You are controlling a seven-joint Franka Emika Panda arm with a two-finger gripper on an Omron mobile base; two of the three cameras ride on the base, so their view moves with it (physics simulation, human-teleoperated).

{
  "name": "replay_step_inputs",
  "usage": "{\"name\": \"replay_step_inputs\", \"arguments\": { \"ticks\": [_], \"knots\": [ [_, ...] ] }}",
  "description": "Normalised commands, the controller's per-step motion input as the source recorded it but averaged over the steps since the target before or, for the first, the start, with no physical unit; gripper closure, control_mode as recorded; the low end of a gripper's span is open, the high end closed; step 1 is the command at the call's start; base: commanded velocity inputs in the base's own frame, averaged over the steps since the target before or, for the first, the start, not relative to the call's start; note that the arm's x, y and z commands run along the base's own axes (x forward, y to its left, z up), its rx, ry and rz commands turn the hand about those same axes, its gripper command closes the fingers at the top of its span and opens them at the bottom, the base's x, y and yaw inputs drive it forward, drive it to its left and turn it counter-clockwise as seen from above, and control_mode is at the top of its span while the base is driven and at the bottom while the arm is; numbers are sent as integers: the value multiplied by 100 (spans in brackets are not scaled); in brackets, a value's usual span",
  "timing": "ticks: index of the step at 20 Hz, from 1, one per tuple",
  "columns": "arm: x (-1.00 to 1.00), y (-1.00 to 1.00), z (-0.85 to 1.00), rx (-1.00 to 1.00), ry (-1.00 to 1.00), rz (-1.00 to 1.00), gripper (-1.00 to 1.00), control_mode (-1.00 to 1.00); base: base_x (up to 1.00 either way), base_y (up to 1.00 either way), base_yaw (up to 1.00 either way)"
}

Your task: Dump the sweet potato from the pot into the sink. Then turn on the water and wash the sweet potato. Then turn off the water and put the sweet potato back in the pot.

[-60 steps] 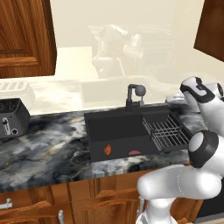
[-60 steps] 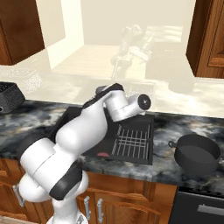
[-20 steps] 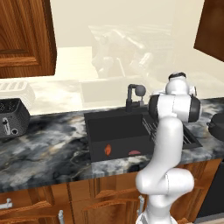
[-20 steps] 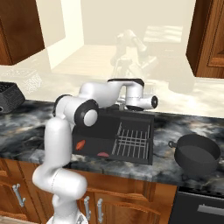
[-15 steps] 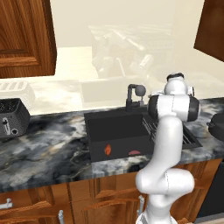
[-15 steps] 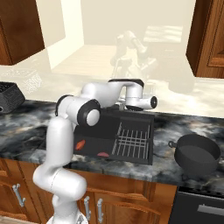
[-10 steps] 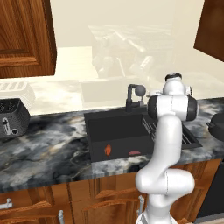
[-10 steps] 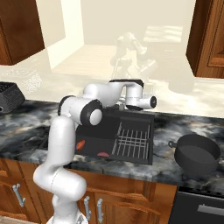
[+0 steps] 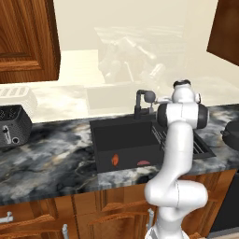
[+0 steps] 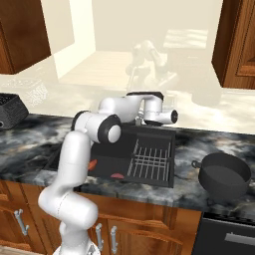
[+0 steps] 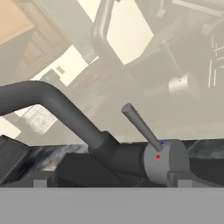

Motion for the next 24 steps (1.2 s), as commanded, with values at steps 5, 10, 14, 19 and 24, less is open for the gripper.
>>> {"name": "replay_step_inputs", "arguments": {
  "ticks": [5,10,14,19,24],
  "knots": [
    [23,12,-12,2,1,0,-100,-100,0,0,0],
    [33,8,-14,1,0,0,-100,-100,0,0,0],
    [28,0,-15,0,0,0,-100,-100,0,0,0],
    [26,0,-19,0,0,0,-100,-100,0,0,0],
    [27,0,-17,0,0,0,-100,-100,0,0,0]
  ]
}}
